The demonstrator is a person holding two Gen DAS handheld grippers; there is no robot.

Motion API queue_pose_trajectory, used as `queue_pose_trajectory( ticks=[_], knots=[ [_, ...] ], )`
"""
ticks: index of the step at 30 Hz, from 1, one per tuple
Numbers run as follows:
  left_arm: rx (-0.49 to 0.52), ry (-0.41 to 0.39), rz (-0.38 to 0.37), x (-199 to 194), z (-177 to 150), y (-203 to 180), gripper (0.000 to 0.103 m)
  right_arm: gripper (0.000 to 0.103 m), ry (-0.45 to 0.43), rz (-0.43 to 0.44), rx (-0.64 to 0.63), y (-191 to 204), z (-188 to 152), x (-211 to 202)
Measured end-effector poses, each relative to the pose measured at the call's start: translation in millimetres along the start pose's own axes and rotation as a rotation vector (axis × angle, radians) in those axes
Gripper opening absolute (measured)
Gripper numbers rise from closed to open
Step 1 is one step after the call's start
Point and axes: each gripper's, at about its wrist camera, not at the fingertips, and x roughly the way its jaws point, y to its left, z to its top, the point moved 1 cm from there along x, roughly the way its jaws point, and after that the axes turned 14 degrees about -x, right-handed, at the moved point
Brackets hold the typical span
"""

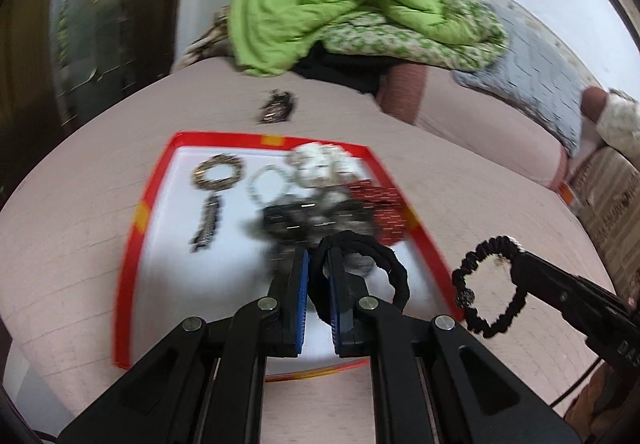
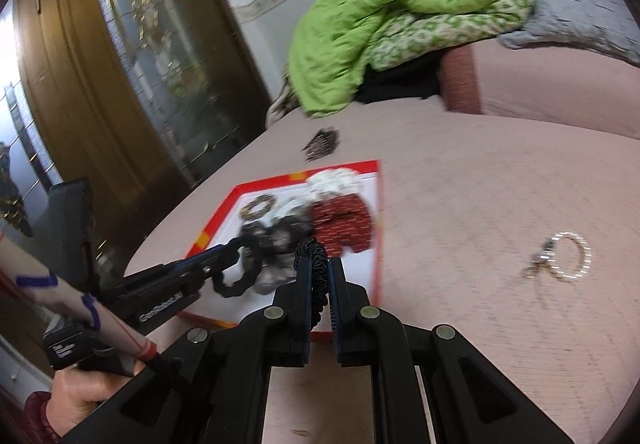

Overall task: Organize jewelry
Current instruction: 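Drop the hair tie from the left tool while the right tool drops the beaded bracelet in the tray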

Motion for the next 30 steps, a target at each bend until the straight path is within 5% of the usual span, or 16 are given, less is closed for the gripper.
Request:
queue_pose_trajectory(
  ticks=[8,19,30],
  knots=[
    [-0.069,0.03,0.082,9.1,0.9,38.4,0.009,0.009,0.068,0.107,0.02,29.8,4.4,47.4],
    [-0.051,0.066,0.131,24.2,-3.7,32.8,0.009,0.012,0.164,0.029,0.071,-0.9,-16.5,72.0],
    [-0.103,0.064,0.201,40.6,6.8,47.3,0.009,0.012,0.155,-0.048,0.047,-17.2,-8.0,78.0]
  ],
)
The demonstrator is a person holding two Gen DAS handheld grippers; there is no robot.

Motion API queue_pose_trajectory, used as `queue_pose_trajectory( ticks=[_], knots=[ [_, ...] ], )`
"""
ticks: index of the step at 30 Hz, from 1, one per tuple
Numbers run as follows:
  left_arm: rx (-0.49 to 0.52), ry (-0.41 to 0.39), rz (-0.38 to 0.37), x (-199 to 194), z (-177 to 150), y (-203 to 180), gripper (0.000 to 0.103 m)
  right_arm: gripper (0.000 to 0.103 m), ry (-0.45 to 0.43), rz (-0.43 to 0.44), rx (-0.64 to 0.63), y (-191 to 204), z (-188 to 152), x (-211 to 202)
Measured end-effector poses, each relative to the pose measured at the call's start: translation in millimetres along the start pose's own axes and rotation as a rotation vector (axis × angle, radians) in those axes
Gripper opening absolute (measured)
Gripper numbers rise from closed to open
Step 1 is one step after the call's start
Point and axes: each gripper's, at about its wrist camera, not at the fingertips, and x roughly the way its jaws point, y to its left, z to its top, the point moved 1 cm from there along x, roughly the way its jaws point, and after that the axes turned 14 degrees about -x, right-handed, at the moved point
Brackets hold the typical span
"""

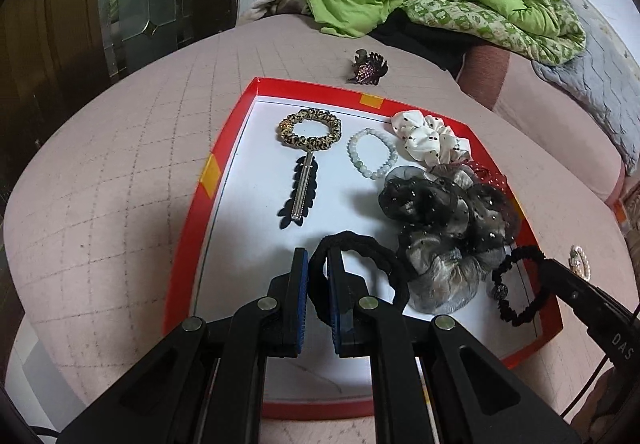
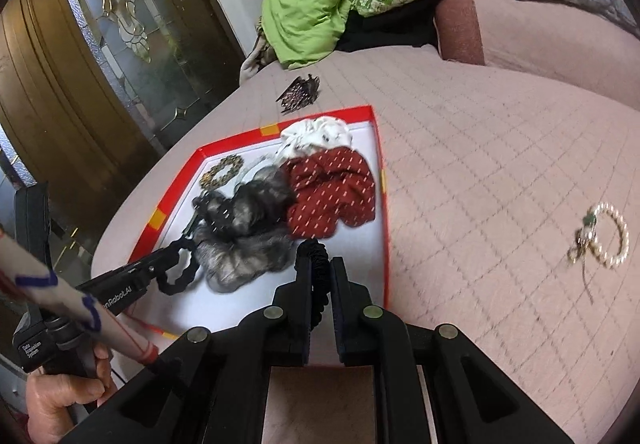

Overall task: Organize jewelry
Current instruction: 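Drop the hair tie from the left tool while the right tool drops the beaded bracelet in the tray, then grasp the pearl pendant with the left tool while the right tool grasps the pearl bracelet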

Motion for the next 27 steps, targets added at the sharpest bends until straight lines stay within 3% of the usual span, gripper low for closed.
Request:
queue_pose_trajectory(
  ticks=[6,8,10,19,23,27],
  knots=[
    [-0.01,-0.006,0.012,2.2,2.4,1.3,0.01,0.016,0.031,0.002,-0.006,-7.9,9.3,11.0],
    [-0.016,-0.013,0.018,0.9,2.9,1.9,0.019,0.024,0.03,-0.004,-0.009,-9.1,8.9,9.3],
    [-0.03,-0.033,0.013,-3.0,3.7,2.9,0.036,0.033,0.012,0.003,-0.002,-10.8,8.6,4.4],
    [0.0,-0.173,-0.054,-34.1,4.4,-11.3,0.037,0.033,-0.085,0.017,0.002,-20.1,12.4,-41.0],
    [0.086,-0.188,-0.106,-44.9,-6.1,-39.0,0.037,0.033,-0.107,-0.041,0.038,-58.5,4.3,-71.7],
    [0.166,-0.18,-0.167,-54.4,-18.8,-72.2,0.037,0.033,-0.067,-0.216,0.17,-133.3,-16.8,-96.6]
  ],
)
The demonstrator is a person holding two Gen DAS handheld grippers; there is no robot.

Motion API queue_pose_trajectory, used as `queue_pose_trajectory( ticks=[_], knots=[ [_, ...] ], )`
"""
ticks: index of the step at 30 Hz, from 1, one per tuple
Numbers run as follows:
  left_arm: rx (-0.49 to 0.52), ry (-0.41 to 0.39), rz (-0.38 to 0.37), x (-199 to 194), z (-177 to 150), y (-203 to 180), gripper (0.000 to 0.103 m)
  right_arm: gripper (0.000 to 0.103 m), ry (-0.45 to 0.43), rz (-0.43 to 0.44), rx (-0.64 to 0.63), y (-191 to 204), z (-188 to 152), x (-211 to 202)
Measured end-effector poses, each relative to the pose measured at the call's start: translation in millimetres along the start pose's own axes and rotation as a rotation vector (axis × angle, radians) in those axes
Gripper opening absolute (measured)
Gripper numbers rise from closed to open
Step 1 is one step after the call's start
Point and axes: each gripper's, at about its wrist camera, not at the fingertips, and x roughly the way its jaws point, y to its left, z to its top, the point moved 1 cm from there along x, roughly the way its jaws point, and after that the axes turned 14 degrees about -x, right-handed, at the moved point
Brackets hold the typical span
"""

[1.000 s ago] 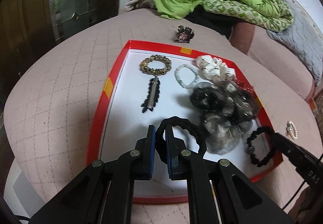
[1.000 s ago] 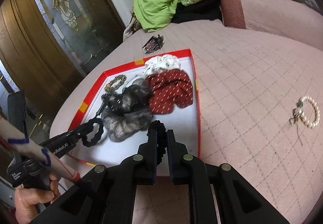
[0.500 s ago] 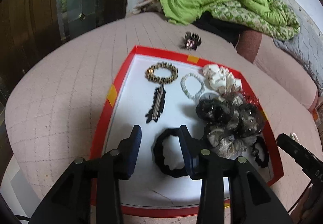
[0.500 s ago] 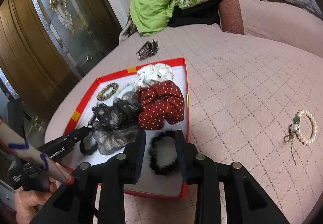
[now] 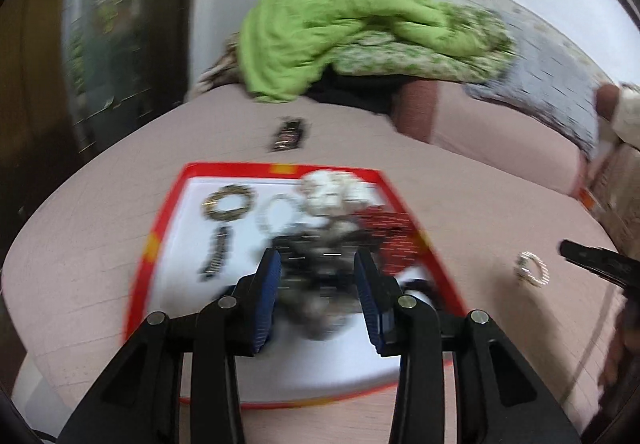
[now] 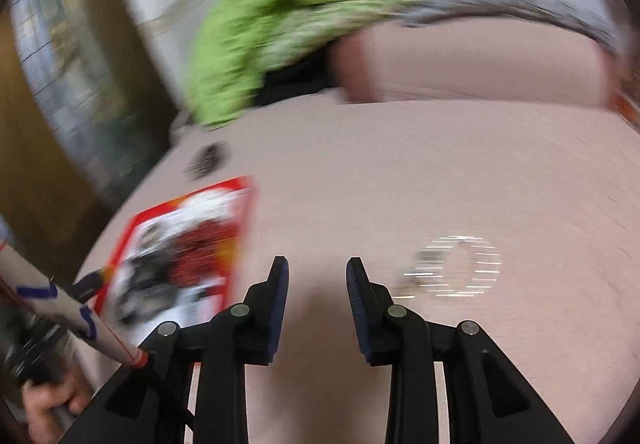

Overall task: Organize jewelry
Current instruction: 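Grasp the pearl pendant with the left tool while the right tool grasps the pearl bracelet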

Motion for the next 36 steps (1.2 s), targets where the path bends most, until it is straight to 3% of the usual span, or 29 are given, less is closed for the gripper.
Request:
queue_pose_trajectory(
  ticks=[2,5,9,11,12,13,14,22,26,33,36],
  knots=[
    [0.046,0.016,-0.038,-0.7,-4.8,-23.1,0.037,0.033,0.074,-0.085,0.06,-36.7,-5.1,6.8],
    [0.084,0.069,-0.103,5.1,-13.8,-53.5,0.037,0.033,0.149,-0.126,0.114,-74.2,-13.7,25.7],
    [0.145,0.155,-0.17,19.2,-29.7,-93.1,0.037,0.033,0.236,-0.11,0.109,-85.8,-21.7,59.2],
    [0.169,0.187,-0.197,25.3,-37.3,-110.3,0.037,0.033,0.234,-0.112,0.072,-84.4,-21.2,66.7],
    [0.188,0.206,-0.211,29.2,-42.3,-121.2,0.037,0.028,0.239,-0.121,0.039,-82.7,-18.9,69.0],
    [0.212,0.226,-0.226,33.3,-47.6,-133.4,0.037,0.013,0.246,-0.136,0.024,-83.0,-18.1,70.3],
    [0.227,0.242,-0.241,36.3,-51.5,-142.1,0.037,0.011,0.25,-0.161,0.026,-87.5,-17.8,69.1],
    [0.272,0.445,-0.364,93.2,-80.5,-212.1,0.037,0.01,0.2,-0.272,0.154,-133.2,-21.4,28.5],
    [0.306,0.463,-0.347,123.2,-91.1,-233.3,0.037,0.01,0.18,-0.237,0.204,-143.9,-25.7,20.3],
    [0.351,0.439,-0.254,164.2,-97.8,-250.5,0.035,0.011,0.188,-0.165,0.265,-150.6,-31.6,26.6],
    [0.37,0.411,-0.216,169.1,-96.9,-254.5,0.019,0.011,0.181,-0.146,0.263,-148.3,-29.4,27.0]
  ],
)
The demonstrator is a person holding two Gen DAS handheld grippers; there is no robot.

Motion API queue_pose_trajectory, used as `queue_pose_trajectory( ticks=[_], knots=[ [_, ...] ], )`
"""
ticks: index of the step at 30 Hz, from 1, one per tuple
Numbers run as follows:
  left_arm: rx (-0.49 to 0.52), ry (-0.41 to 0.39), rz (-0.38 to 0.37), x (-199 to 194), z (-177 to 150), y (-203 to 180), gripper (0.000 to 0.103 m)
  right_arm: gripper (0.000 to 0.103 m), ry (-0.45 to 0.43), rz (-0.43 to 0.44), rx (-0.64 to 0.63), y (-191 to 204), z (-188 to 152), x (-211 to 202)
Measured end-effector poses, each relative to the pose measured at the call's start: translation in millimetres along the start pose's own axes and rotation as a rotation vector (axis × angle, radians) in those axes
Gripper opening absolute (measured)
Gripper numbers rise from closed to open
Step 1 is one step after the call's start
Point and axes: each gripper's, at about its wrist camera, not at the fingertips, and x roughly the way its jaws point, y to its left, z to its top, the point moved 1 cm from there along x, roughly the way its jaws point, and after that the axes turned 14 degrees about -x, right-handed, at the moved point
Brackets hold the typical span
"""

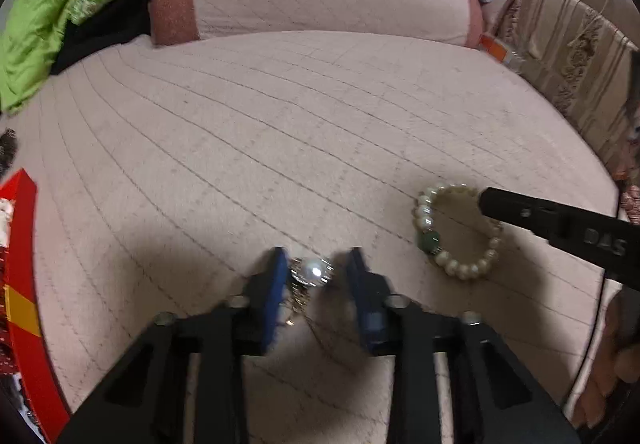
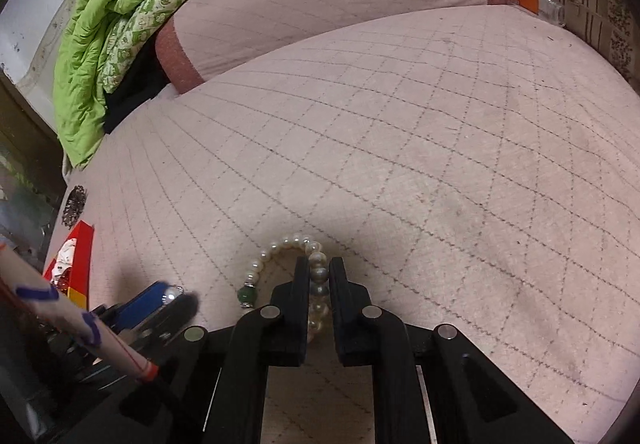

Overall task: Organize jewelry
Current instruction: 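Grasp the pearl pendant with the left tool while the right tool grasps the pearl bracelet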

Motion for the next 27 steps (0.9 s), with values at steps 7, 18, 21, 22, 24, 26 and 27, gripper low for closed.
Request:
queue_pose_trajectory(
  ticks=[7,18,21,22,24,26,27],
  knots=[
    [-0.051,-0.065,-0.053,-29.0,-8.1,13.0,0.019,0.011,-0.018,0.02,-0.01,4.3,3.4,-3.7],
    [-0.068,-0.159,-0.067,-102.0,-30.3,26.3,0.019,0.011,-0.148,0.172,-0.077,45.8,0.8,-47.8],
    [-0.065,-0.197,-0.058,-124.0,-32.9,32.5,0.019,0.011,-0.19,0.215,-0.093,59.6,-6.8,-64.0],
    [-0.066,-0.205,-0.054,-129.4,-34.2,35.2,0.019,0.011,-0.202,0.223,-0.098,63.5,-9.5,-68.4],
    [-0.084,-0.221,-0.058,-142.5,-36.9,43.8,0.019,0.011,-0.217,0.234,-0.115,73.0,-16.7,-77.3],
    [-0.094,-0.231,-0.053,-150.9,-39.1,50.0,0.019,0.011,-0.224,0.251,-0.126,81.6,-23.6,-84.0],
    [-0.1,-0.237,-0.049,-155.5,-40.2,53.2,0.019,0.011,-0.225,0.256,-0.128,84.7,-26.1,-86.5]
  ],
)
